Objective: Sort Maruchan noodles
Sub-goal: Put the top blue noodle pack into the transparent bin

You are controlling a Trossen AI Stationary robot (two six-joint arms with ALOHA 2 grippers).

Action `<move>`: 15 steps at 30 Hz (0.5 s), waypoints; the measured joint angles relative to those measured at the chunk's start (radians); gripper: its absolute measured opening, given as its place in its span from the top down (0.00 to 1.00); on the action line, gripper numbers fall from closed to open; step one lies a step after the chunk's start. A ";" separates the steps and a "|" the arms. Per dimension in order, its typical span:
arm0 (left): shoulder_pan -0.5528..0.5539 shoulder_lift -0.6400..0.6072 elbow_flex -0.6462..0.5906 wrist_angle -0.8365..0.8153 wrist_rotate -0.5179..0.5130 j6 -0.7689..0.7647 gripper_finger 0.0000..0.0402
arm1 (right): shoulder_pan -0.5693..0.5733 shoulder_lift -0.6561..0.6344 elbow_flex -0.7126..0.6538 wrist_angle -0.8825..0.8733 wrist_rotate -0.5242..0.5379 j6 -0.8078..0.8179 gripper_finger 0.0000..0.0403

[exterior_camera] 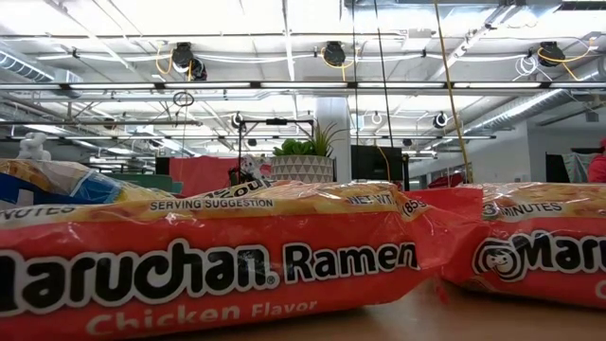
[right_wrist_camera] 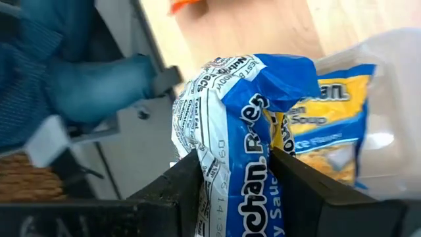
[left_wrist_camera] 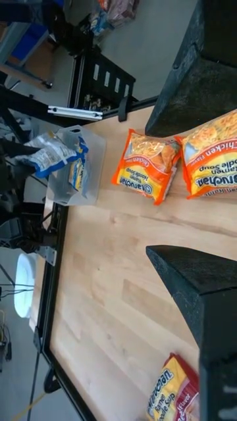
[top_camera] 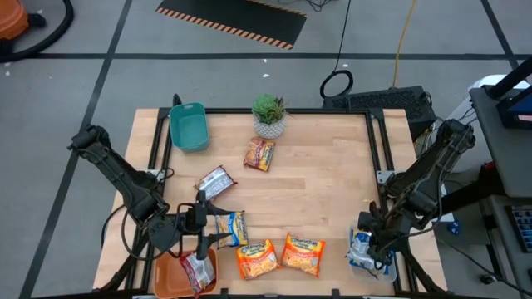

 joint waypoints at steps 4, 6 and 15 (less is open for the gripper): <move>0.000 0.000 0.000 0.000 0.003 0.000 0.29 | 0.000 0.020 0.000 -0.032 -0.019 -0.028 0.63; 0.000 0.000 0.000 0.000 0.005 0.000 0.29 | 0.000 0.022 0.000 -0.043 -0.020 -0.029 0.61; 0.000 0.000 0.000 0.010 0.006 0.001 0.29 | 0.000 0.022 0.000 -0.142 -0.027 -0.040 0.41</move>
